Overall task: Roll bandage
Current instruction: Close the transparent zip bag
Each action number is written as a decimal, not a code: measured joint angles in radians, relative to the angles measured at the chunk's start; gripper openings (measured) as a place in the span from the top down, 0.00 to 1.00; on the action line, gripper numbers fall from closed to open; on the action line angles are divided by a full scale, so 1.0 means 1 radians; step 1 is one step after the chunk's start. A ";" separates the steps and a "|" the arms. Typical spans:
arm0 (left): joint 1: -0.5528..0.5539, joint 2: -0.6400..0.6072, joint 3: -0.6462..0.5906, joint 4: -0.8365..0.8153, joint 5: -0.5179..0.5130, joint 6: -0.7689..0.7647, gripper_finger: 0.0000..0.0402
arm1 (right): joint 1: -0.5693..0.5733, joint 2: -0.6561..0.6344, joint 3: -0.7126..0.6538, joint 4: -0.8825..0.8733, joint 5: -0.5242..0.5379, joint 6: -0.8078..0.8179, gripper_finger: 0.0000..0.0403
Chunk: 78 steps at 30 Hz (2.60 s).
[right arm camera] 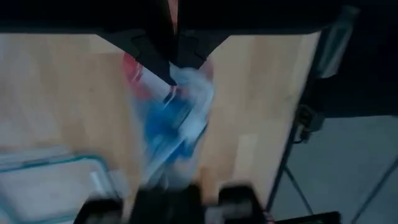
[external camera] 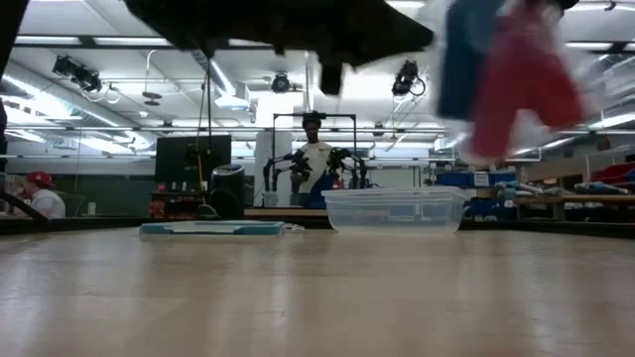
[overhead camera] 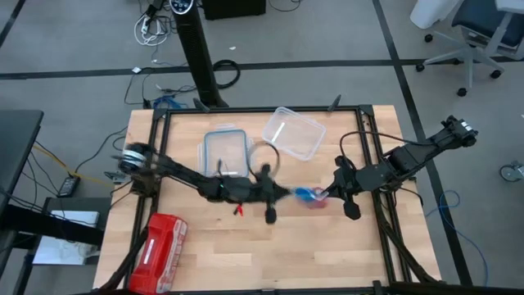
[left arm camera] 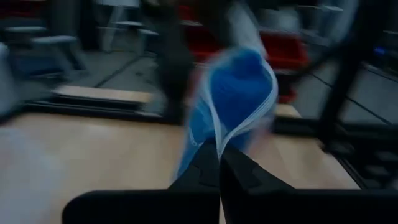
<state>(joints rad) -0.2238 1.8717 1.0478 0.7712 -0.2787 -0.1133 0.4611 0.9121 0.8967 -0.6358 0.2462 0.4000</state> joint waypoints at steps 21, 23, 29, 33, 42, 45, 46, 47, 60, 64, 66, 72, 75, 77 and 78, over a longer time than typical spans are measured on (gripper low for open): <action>0.094 -0.247 0.061 -0.585 -0.018 -0.074 1.00 | -0.204 0.070 0.000 0.256 0.080 -0.246 0.89; 0.093 -0.233 0.058 -0.597 -0.019 -0.077 1.00 | -0.209 0.070 0.000 0.238 0.072 -0.214 0.90; 0.094 -0.163 0.058 -0.569 0.003 -0.096 1.00 | -0.218 0.085 -0.001 0.209 0.001 -0.167 0.89; 0.094 -0.159 0.058 -0.569 0.034 -0.117 1.00 | -0.207 0.094 0.000 0.080 -0.091 -0.129 0.88; 0.094 -0.161 0.058 -0.562 0.053 -0.132 1.00 | -0.207 0.104 -0.001 -0.105 -0.102 -0.007 0.77; 0.094 -0.161 0.058 -0.559 0.048 -0.134 1.00 | -0.182 0.106 0.000 -0.033 -0.116 -0.018 0.73; 0.094 -0.161 0.058 -0.560 0.048 -0.136 1.00 | -0.176 0.111 0.000 -0.009 -0.115 -0.029 0.72; 0.094 -0.161 0.058 -0.566 0.048 -0.144 1.00 | -0.172 0.116 0.000 0.012 -0.113 -0.042 0.70; 0.100 -0.161 0.058 -0.582 0.046 -0.186 1.00 | -0.181 0.301 0.134 0.058 -0.069 -0.189 0.59; 0.100 -0.161 0.058 -0.583 0.046 -0.194 1.00 | -0.181 0.375 0.242 -0.018 -0.001 -0.235 0.57; 0.100 -0.161 0.058 -0.587 0.046 -0.203 1.00 | -0.187 0.420 0.274 -0.055 -0.030 -0.241 0.57; 0.098 -0.160 0.058 -0.589 0.046 -0.209 1.00 | -0.196 0.516 0.306 -0.084 -0.024 -0.248 0.58; 0.098 -0.160 0.058 -0.589 0.046 -0.211 1.00 | -0.197 0.550 0.306 -0.073 -0.038 -0.241 0.58; 0.098 -0.160 0.058 -0.589 0.042 -0.212 1.00 | -0.197 0.581 0.306 -0.051 -0.041 -0.255 0.58; 0.098 -0.160 0.058 -0.589 0.041 -0.212 1.00 | -0.200 0.601 0.306 -0.036 -0.042 -0.269 0.58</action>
<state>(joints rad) -0.1253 1.7119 1.1061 0.1822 -0.2375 -0.3256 0.2608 1.5134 1.2022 -0.6719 0.2043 0.1309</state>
